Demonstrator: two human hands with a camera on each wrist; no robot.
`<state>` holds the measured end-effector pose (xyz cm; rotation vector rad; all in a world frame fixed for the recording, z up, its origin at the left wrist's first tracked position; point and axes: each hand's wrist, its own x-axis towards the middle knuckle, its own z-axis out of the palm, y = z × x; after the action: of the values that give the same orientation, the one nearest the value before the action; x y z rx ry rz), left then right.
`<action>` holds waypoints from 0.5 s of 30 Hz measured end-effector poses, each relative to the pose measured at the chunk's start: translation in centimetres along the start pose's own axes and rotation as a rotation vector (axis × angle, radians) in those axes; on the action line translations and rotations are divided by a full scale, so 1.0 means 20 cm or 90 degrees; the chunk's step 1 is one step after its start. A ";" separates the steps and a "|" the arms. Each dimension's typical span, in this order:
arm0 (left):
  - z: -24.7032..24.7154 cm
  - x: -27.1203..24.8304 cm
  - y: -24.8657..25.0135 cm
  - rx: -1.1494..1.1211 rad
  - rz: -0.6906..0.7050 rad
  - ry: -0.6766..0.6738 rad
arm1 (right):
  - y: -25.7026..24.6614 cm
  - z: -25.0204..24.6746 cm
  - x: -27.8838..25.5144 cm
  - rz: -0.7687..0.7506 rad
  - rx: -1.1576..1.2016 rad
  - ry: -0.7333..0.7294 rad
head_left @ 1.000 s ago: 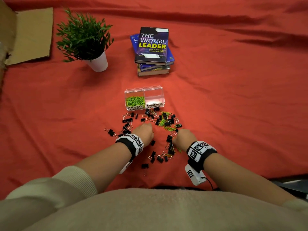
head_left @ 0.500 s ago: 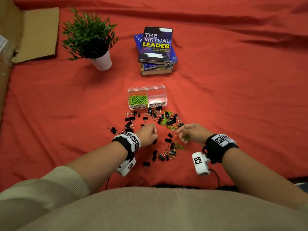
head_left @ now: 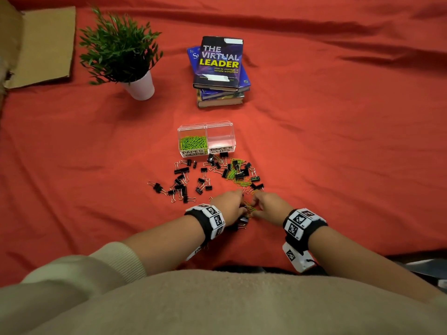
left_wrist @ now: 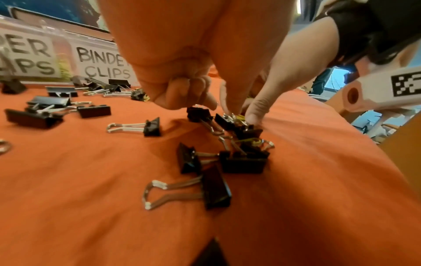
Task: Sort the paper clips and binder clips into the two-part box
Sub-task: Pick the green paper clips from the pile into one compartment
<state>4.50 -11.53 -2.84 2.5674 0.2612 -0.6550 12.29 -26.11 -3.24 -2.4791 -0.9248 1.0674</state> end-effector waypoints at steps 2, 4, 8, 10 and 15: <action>-0.01 0.00 -0.03 0.007 -0.001 0.007 | -0.01 0.01 0.01 0.005 0.003 0.010; -0.04 0.00 -0.08 0.006 0.000 0.016 | -0.02 0.01 0.01 0.006 0.001 0.012; -0.12 0.00 -0.20 0.017 -0.031 0.033 | -0.03 0.00 0.01 0.004 0.048 0.005; -0.17 0.01 -0.25 0.018 -0.056 0.046 | -0.03 -0.02 0.01 0.029 0.110 0.012; -0.19 -0.02 -0.26 0.011 -0.053 0.083 | -0.01 -0.08 0.04 0.105 0.358 -0.025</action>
<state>4.18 -5.26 -1.82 2.6321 0.4084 -0.5217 13.70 -25.51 -2.46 -2.0879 -0.3568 1.2282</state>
